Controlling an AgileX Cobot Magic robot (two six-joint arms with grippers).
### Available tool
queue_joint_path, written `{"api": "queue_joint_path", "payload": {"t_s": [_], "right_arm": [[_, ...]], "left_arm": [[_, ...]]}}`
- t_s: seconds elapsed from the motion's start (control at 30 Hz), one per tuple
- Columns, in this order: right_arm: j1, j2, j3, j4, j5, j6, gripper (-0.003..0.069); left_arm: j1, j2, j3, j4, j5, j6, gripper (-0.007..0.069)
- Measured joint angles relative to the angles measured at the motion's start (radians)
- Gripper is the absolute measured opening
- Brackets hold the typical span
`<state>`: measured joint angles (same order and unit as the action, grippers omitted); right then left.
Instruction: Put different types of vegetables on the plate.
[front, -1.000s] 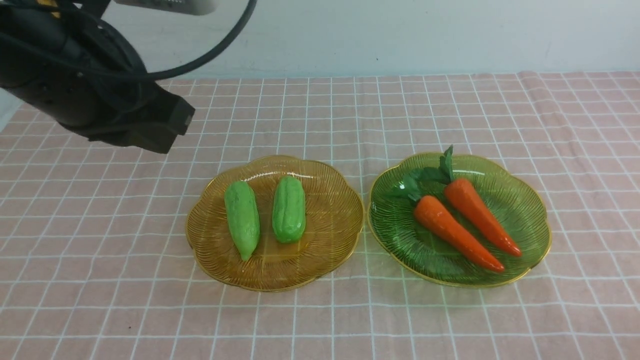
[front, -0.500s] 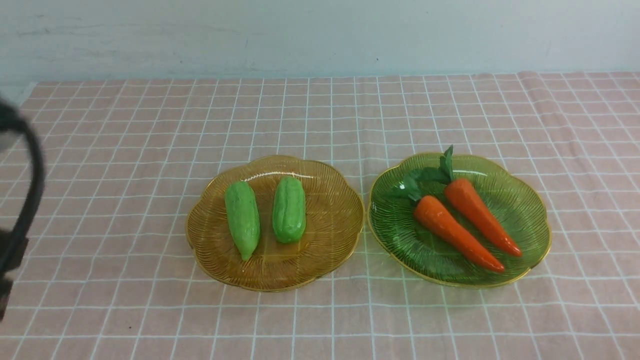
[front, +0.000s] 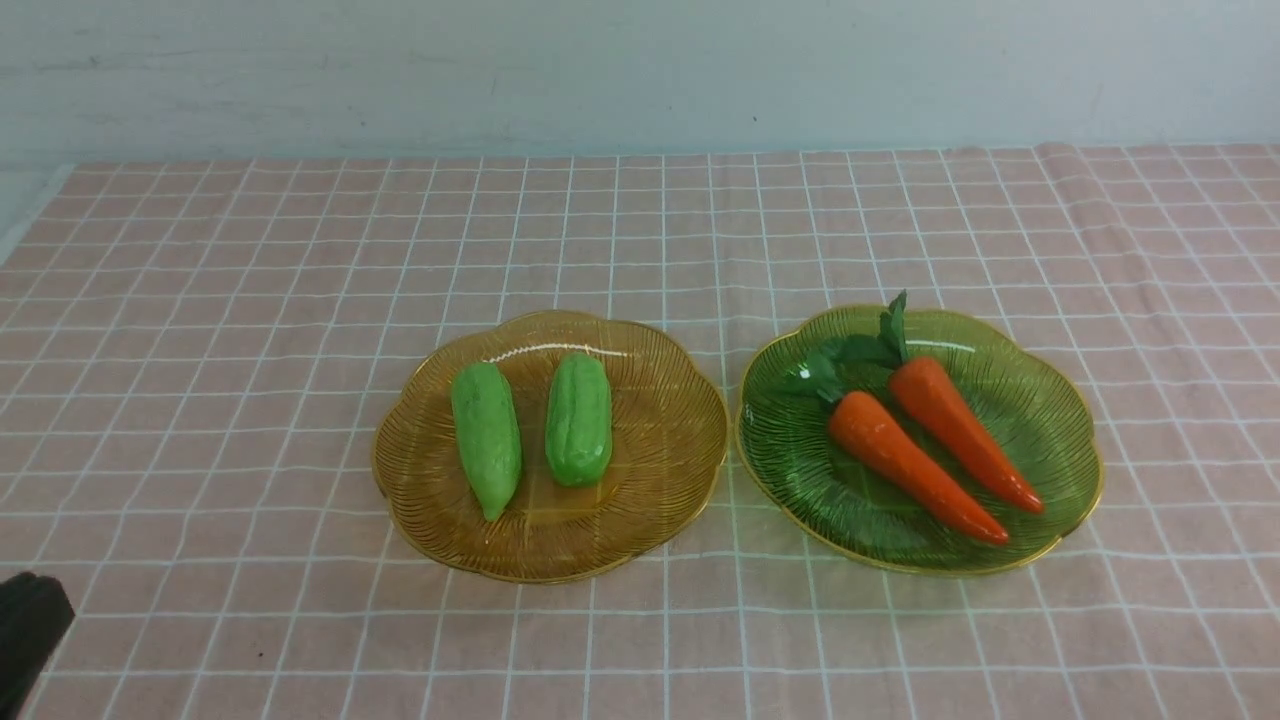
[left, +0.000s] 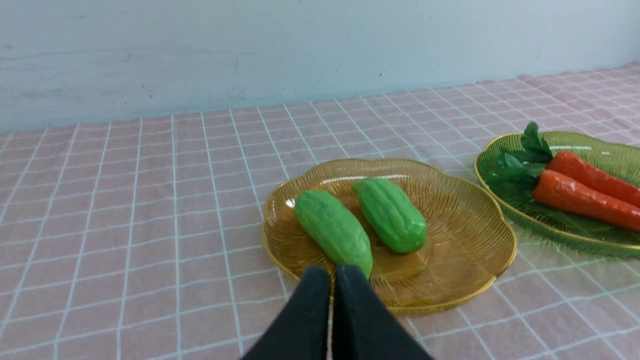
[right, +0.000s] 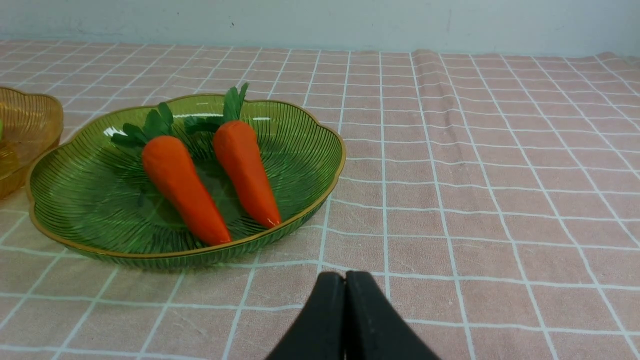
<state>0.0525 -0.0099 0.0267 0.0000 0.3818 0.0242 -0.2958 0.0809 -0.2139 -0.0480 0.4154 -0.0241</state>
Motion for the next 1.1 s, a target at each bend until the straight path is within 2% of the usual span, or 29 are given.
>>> {"api": "queue_joint_path", "payload": {"t_s": [0.27, 0.47, 0.63, 0.73, 0.9, 1.1], "right_arm": [[0.0, 0.0, 0.0, 0.0, 0.0, 0.0, -0.0016], [0.0, 0.0, 0.0, 0.0, 0.0, 0.0, -0.0016], [0.0, 0.0, 0.0, 0.0, 0.0, -0.001, -0.0016], [0.0, 0.0, 0.0, 0.0, 0.0, -0.001, -0.0016], [0.0, 0.0, 0.0, 0.0, 0.0, -0.001, -0.0016], [0.0, 0.0, 0.0, 0.0, 0.0, -0.001, -0.0016]], "left_arm": [[0.006, -0.002, 0.108, 0.029, -0.069, -0.002, -0.0003], [0.091, -0.008, 0.226, 0.03, -0.199, -0.002, -0.0003], [0.172, -0.051, 0.241, 0.03, -0.186, -0.002, -0.0003], [0.211, -0.073, 0.241, 0.031, -0.127, 0.002, -0.0003], [0.226, -0.091, 0.243, 0.031, -0.04, 0.013, -0.0003], [0.226, -0.094, 0.243, 0.031, -0.035, 0.016, -0.0003]]}}
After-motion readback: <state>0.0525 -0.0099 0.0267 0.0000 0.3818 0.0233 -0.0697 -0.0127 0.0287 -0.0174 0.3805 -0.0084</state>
